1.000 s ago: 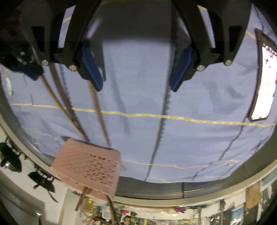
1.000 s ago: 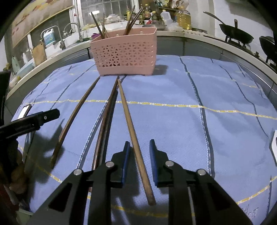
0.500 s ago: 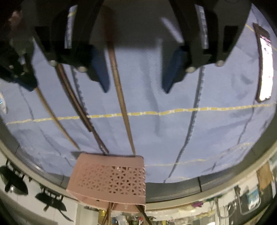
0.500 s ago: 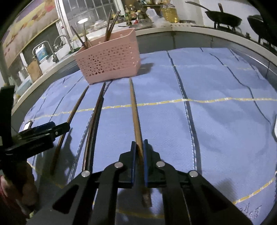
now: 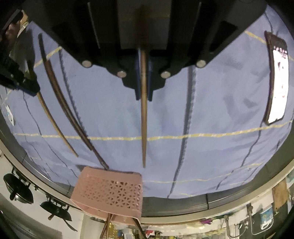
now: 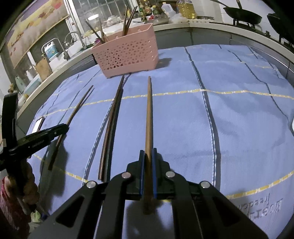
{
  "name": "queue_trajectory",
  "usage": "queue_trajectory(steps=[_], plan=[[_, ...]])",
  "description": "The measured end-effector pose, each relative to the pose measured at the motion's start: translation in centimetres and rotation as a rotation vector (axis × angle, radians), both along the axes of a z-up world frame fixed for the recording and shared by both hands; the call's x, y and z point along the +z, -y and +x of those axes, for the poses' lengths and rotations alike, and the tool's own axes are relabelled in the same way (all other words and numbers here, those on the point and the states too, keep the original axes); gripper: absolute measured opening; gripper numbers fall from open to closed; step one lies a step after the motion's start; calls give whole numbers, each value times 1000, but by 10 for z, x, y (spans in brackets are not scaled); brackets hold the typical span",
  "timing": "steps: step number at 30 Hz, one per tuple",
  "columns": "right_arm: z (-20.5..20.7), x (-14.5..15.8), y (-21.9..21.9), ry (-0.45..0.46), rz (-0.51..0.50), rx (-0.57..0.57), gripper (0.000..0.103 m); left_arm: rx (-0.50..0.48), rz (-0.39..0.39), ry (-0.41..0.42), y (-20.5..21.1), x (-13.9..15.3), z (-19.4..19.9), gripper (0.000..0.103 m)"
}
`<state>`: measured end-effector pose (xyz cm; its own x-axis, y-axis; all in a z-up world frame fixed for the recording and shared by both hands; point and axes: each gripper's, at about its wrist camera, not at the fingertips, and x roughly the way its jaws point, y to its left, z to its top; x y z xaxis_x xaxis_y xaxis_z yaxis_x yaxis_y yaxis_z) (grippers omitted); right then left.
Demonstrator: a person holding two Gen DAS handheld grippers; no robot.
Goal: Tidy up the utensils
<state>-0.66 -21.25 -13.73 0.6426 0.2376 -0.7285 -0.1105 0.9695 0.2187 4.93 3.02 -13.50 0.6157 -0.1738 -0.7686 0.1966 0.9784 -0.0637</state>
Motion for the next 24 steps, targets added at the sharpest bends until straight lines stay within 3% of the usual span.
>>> queue_trajectory(steps=[7, 10, 12, 13, 24], plan=[[0, -1, 1, -6, 29, -24, 8, 9, -16, -7, -8, -1, -5, 8], [-1, -1, 2, -9, 31, -26, 9, -5, -46, -21, -6, 1, -3, 21], [-1, -1, 3, -11, 32, -27, 9, -5, -45, -26, -4, 2, -1, 42], [-1, -1, 3, -12, 30, -27, 9, -3, -45, -28, -4, 2, 0, 45], [42, 5, 7, -69, 38, 20, 9, -12, -62, -50, 0, 11, 50, 46]])
